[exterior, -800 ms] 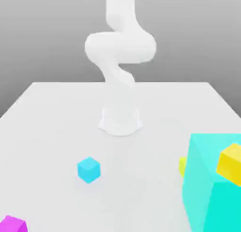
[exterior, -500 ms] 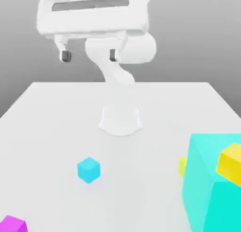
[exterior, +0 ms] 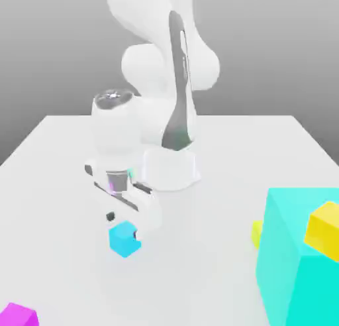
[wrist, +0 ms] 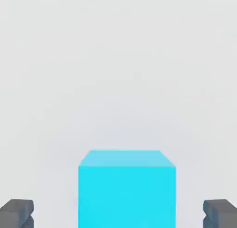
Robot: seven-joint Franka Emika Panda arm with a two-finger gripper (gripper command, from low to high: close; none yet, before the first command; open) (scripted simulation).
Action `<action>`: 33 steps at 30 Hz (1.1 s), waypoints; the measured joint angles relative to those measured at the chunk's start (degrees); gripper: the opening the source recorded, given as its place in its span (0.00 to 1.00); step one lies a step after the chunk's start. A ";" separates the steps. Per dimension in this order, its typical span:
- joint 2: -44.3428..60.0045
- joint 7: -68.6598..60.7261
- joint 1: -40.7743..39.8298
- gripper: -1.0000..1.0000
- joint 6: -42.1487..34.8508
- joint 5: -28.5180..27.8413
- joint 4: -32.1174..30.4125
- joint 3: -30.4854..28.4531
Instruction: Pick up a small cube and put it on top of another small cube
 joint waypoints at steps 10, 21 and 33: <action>1.82 0.27 -0.36 0.00 1.55 -0.31 0.28 0.29; -14.20 3.97 1.06 0.00 -16.95 -4.36 2.72 1.57; -11.01 7.93 13.06 0.00 -38.65 -5.00 27.42 7.76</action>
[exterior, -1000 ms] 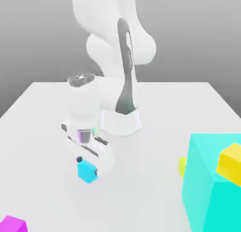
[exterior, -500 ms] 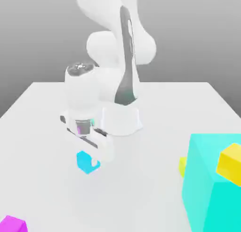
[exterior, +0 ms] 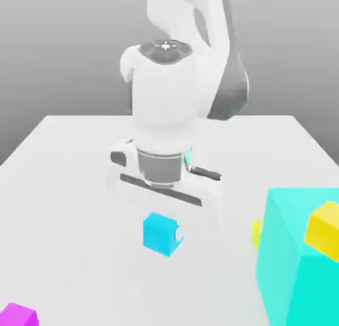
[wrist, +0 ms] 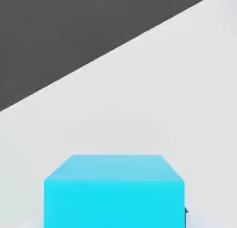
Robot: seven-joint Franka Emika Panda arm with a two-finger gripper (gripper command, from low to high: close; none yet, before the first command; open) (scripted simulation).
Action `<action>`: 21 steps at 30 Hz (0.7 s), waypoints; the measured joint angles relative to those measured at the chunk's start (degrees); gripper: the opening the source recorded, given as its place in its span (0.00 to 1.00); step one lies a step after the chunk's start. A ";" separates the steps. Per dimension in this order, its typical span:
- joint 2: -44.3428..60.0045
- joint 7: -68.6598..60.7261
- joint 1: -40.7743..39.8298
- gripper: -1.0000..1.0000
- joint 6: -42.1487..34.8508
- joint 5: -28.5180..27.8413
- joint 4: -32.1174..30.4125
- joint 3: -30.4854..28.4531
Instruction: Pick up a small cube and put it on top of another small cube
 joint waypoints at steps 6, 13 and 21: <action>1.63 1.52 6.00 0.00 -10.87 0.39 12.46 2.45; 3.35 3.22 12.43 0.00 -23.48 0.94 26.95 6.44; 6.71 4.20 13.40 1.00 -17.85 0.14 24.63 6.51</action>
